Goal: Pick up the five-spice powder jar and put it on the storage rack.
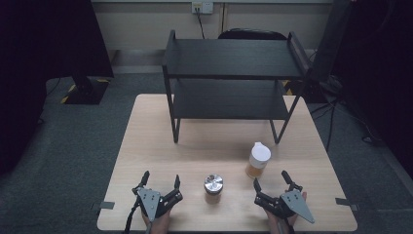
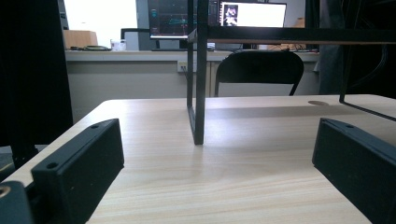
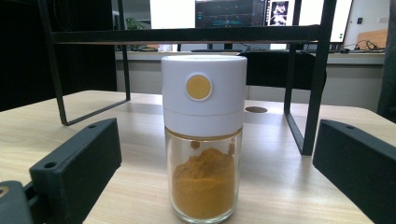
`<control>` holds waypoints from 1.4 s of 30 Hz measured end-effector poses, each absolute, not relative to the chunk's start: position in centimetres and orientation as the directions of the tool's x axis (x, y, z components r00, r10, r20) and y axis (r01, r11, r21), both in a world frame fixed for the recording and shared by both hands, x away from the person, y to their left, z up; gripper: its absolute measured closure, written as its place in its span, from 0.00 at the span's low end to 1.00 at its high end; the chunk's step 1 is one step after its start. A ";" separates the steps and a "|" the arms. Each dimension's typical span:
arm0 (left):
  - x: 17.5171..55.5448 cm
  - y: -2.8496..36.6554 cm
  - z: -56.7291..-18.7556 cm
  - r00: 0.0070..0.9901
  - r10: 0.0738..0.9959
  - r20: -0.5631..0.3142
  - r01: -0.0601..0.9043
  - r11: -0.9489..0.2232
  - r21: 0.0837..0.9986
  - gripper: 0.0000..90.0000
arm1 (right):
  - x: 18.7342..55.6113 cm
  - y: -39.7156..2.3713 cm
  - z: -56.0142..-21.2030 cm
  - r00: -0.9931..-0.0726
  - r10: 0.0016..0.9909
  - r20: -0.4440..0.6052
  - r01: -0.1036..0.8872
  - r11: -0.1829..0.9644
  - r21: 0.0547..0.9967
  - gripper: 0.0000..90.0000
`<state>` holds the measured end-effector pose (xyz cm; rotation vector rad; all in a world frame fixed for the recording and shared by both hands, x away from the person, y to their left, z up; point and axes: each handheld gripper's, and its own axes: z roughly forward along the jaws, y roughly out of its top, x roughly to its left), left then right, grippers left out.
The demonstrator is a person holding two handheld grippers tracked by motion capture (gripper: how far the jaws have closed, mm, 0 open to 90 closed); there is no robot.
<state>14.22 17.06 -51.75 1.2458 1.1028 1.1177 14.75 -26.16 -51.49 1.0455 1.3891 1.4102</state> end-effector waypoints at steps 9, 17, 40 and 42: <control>14.2 17.1 -51.8 0.128 0.992 -0.007 -0.020 0.010 1.000 0.01 | 14.7 -26.1 -51.5 -0.260 0.966 -0.011 -0.026 0.005 1.000 0.00; 14.2 17.1 -51.8 0.129 0.992 -0.007 -0.020 0.009 1.000 0.01 | 14.7 -26.1 -51.5 -0.260 0.966 -0.011 -0.026 0.005 1.000 0.00; 14.2 17.7 -51.9 0.154 0.988 -0.014 -0.028 0.018 0.999 0.00 | 14.7 -26.0 -51.5 -0.259 0.966 -0.011 -0.025 0.005 1.000 0.00; 14.2 17.8 -51.8 0.157 0.987 -0.023 -0.025 0.027 0.999 0.00 | 14.7 -26.0 -51.5 -0.259 0.966 -0.011 -0.025 0.005 1.000 0.00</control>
